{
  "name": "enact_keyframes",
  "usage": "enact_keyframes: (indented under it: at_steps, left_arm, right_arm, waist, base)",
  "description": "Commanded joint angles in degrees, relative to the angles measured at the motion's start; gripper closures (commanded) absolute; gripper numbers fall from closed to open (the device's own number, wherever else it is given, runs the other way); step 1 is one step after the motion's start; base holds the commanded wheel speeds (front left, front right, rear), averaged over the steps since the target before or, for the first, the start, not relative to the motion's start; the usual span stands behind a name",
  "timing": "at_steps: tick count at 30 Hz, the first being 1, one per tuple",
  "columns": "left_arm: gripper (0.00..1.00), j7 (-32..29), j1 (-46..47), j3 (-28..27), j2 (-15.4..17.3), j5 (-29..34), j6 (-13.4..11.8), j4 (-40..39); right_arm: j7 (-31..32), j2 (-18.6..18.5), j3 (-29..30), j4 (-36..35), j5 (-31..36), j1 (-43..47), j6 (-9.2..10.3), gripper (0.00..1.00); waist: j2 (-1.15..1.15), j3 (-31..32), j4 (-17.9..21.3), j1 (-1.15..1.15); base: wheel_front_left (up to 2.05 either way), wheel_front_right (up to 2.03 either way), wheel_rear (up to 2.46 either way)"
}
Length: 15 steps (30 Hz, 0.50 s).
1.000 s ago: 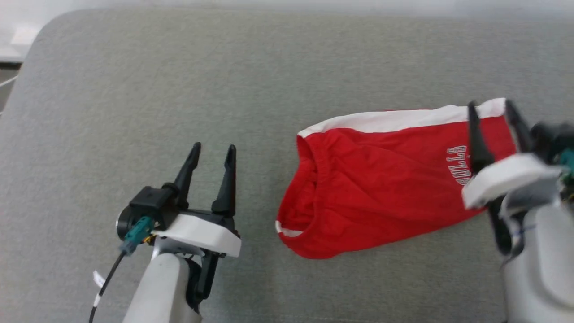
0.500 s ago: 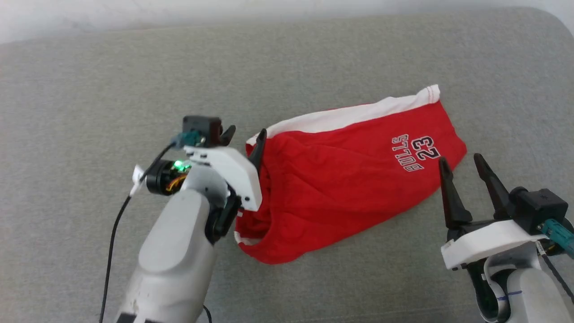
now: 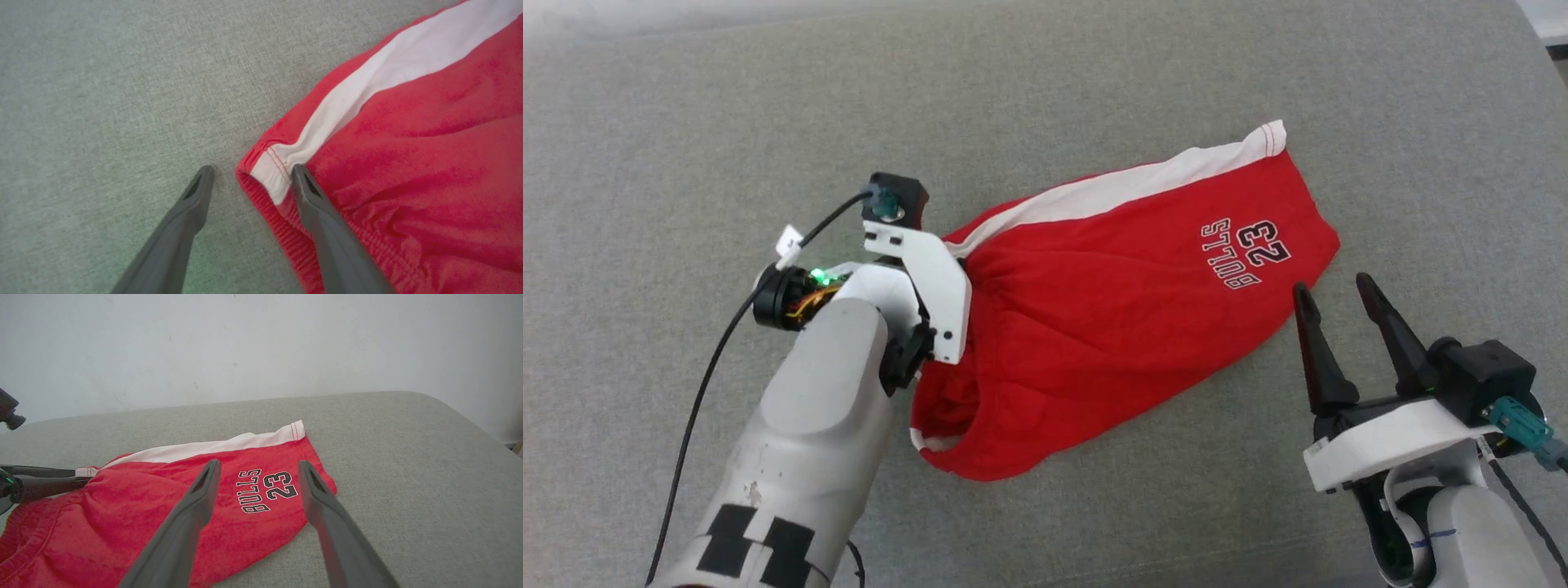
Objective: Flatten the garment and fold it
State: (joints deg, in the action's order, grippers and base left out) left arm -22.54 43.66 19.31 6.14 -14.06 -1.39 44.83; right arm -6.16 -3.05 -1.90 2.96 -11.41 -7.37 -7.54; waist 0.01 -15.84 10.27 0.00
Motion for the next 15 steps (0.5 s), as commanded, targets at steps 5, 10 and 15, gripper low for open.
enact_keyframes:
  at_steps: [5, 10, 15]
  left_arm:
    - [1.0, -1.7, 0.7, 1.2, 0.6, 0.2, 1.1, 2.6]
    - [1.0, 1.3, -0.3, 0.9, 0.0, -0.9, 0.8, 1.2]
    - [1.0, 5.3, -2.1, 1.3, -1.0, -1.7, 0.7, -2.4]
  right_arm:
    - [0.6, 0.2, -0.5, 0.2, 0.2, -1.3, 0.05, 0.0]
    - [2.2, 0.2, 0.9, 1.0, 2.3, -5.6, 0.05, 0.0]
    - [2.8, 0.2, 6.2, 5.6, 5.4, -14.4, 0.05, 0.0]
  waist:
    - [-0.01, -0.4, 0.0, 0.0]
    - [-0.01, -1.6, -1.1, 0.0]
    - [-0.01, -3.2, -3.7, 0.0]
  base:
    - [0.0, 0.0, 0.0]
    - [0.0, 0.0, 0.0]
    - [0.0, 0.0, 0.0]
